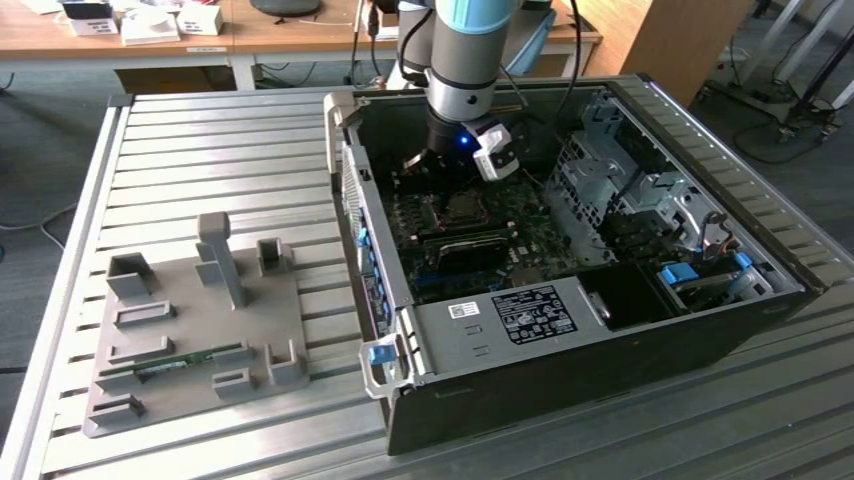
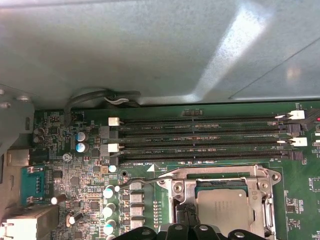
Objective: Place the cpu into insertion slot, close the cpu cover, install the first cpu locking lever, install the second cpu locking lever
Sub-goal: 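Close the cpu cover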
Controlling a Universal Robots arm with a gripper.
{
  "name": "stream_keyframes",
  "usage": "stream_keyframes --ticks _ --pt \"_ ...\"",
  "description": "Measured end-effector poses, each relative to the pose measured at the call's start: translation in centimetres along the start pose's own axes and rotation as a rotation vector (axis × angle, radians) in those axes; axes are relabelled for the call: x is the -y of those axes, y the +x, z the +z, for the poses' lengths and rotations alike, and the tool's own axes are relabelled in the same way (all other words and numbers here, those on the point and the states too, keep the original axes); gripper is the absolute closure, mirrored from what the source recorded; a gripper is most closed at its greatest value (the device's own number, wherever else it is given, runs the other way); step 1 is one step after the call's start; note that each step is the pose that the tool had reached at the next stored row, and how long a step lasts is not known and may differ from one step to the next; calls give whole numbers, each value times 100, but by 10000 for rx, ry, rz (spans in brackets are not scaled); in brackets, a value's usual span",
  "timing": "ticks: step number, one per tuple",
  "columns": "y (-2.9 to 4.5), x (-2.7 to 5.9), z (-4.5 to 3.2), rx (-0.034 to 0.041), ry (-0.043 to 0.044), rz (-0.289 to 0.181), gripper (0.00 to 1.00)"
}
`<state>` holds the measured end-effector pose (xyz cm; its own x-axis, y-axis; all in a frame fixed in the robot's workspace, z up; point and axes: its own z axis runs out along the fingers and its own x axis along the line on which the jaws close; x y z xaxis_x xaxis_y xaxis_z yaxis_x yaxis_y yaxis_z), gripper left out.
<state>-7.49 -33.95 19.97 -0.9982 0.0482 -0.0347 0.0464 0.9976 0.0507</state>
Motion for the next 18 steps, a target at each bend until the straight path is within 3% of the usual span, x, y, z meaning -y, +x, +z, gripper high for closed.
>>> stream_keyframes --ticks 18 --pt "1 1 16 -1 3 0 89"
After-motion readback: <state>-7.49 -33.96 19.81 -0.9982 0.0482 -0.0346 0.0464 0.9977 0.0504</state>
